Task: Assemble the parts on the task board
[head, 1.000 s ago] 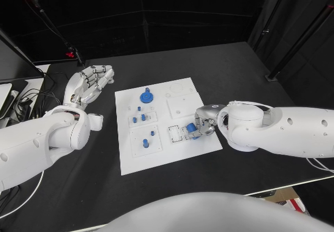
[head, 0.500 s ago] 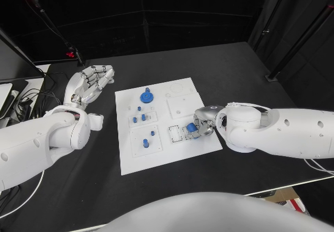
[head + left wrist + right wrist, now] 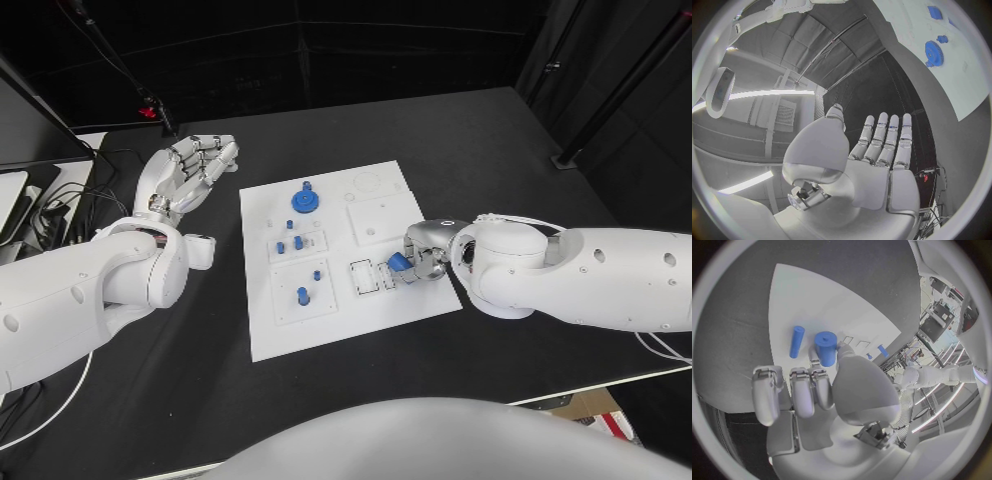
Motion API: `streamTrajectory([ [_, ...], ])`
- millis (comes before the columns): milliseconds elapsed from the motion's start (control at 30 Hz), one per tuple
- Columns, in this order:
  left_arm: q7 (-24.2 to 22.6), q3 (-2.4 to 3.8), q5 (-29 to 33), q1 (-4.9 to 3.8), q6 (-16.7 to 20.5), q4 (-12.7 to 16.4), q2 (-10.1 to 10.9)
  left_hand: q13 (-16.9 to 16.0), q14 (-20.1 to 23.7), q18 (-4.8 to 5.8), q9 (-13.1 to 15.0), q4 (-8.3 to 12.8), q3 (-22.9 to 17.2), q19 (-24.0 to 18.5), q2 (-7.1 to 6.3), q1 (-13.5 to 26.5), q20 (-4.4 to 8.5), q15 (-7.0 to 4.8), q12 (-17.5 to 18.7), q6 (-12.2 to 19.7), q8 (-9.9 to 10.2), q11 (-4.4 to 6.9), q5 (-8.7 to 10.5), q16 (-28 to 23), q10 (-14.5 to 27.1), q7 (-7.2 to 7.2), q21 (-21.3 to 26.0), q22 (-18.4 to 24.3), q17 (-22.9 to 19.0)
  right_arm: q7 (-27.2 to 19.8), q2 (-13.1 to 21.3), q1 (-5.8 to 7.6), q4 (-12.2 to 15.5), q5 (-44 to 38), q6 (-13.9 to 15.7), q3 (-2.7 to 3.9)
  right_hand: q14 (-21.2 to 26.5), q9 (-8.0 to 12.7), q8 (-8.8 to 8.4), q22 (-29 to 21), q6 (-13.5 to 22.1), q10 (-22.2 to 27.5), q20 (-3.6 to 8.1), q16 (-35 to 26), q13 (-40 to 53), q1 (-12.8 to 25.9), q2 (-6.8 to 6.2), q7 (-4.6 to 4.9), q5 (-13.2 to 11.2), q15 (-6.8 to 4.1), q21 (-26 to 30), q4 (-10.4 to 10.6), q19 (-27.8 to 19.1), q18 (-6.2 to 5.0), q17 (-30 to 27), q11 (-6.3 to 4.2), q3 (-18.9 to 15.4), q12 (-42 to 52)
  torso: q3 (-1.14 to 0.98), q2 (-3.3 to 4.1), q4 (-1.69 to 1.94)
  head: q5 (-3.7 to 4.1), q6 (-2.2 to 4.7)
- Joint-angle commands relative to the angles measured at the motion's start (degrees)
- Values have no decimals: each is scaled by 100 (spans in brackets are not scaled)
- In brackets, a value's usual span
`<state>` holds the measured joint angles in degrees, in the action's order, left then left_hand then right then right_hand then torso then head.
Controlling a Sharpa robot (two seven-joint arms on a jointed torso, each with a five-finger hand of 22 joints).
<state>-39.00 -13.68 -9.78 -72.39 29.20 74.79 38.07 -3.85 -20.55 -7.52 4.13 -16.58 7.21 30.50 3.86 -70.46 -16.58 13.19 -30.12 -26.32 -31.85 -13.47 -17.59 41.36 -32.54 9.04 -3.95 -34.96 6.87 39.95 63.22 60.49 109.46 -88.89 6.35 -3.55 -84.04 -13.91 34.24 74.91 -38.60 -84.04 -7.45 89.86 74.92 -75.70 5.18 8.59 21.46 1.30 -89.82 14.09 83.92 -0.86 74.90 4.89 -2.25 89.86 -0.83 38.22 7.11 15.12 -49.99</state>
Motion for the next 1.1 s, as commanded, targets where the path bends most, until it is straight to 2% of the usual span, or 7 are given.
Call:
streamTrajectory([
  [33,-664,6,8,-8,-41,8,4,7,56,69,-9,-14,35,24,61,-4,-2,-3,-39,37,-38,-9,-33,27,29,693,-19,9,-8,-159,12,-49,-15,591,328,-49,-596,434,-67,1509,-132,-596,37,14,1508,-323,80,-29,-215,-35,-18,-84,608,86,1510,-25,181,14,2,1,3,14,-1],
  [167,-654,6,8,-8,-49,7,7,7,57,69,-9,-14,36,23,66,-6,-2,-2,-42,38,-41,-9,-36,29,30,693,-19,10,-11,-342,56,-49,1,1178,584,-49,-596,509,-174,1509,-212,-596,25,14,1508,-453,56,1,-391,-29,-18,-102,608,86,1510,-5,366,14,3,-1,-1,-1,-1],
  [267,-652,6,8,-8,-54,5,7,7,57,69,-9,-14,36,23,66,-6,-2,-2,-42,38,-41,-9,-36,29,30,693,-19,10,-11,-472,104,-49,28,1517,767,-48,-596,524,-194,1509,-241,-596,20,14,1508,-472,47,14,-396,-23,-18,-104,608,86,1510,8,414,14,1,-2,3,1,-1],
  [767,-643,6,8,-8,-73,-11,-6,7,59,70,-9,-14,37,21,71,-7,-2,-2,-45,40,-44,-9,-38,31,31,694,-19,12,-14,-1212,301,-45,175,2529,1727,-45,-596,635,-356,1509,-558,-596,-22,14,1508,-692,-72,40,-267,23,-18,-247,608,86,1510,29,864,14,2,-1,13,-21,-1],
  [1100,-635,6,8,-6,-83,-33,-28,7,61,71,-10,-14,39,19,75,-8,-2,-2,-48,42,-47,-9,-40,34,33,694,-18,14,-18,-1737,462,-36,273,2916,2089,-41,-596,661,-406,1509,-644,-596,-30,14,1508,-683,-118,49,-202,28,-18,-257,608,86,1510,38,944,14,2,-8,5,-64,-1],
])
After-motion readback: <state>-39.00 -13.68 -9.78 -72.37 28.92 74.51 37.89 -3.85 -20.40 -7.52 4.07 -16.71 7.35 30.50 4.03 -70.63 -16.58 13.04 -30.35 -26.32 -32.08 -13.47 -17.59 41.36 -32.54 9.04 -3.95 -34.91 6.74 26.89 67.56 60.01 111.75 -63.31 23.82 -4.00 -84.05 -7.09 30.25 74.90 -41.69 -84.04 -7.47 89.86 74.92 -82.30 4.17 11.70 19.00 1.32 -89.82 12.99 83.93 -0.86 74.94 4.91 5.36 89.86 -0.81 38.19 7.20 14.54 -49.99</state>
